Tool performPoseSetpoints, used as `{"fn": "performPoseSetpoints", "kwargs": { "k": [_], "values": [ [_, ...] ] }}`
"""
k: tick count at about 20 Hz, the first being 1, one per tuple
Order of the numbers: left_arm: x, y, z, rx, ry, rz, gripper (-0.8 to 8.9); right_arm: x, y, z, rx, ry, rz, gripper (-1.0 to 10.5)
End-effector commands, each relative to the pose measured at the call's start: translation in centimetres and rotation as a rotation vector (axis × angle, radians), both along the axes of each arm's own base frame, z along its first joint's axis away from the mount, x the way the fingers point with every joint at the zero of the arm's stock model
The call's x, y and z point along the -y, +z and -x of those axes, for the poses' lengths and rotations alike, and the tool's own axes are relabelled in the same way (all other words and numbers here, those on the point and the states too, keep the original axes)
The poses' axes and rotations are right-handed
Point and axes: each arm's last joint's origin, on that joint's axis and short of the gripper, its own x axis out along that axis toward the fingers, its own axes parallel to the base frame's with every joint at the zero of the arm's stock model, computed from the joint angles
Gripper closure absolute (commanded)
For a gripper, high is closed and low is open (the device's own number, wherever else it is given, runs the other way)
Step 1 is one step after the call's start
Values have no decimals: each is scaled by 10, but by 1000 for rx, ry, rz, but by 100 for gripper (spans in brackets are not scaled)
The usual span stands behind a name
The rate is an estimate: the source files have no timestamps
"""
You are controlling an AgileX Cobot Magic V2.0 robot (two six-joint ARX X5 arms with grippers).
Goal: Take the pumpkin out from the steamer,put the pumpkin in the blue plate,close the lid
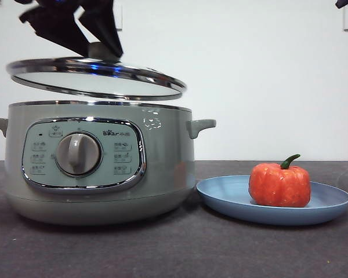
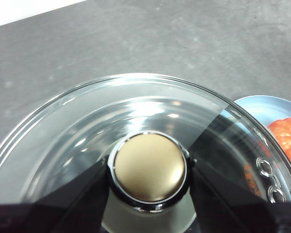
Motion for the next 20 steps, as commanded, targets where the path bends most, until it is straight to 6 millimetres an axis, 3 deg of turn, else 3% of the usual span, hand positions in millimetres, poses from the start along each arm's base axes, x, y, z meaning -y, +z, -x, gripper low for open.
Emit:
{"fn": "performPoseSetpoints", "kwargs": {
  "k": [1, 6, 17, 18, 20],
  "values": [
    [7, -2, -7, 8, -4, 18, 822, 0, -3, 0, -15, -7, 0, 321],
    [8, -15, -8, -82, 12, -23, 822, 0, -4, 0, -20, -8, 3, 321],
    [5, -18, -7, -94, 40, -86, 801, 0, -3, 0, -20, -7, 2, 321],
    [5, -19, -6, -98, 40, -88, 724, 0, -4, 0, -20, -7, 2, 321],
    [4, -19, -6, -105, 40, -92, 398, 0, -4, 0, -20, -7, 3, 321]
  ]
}}
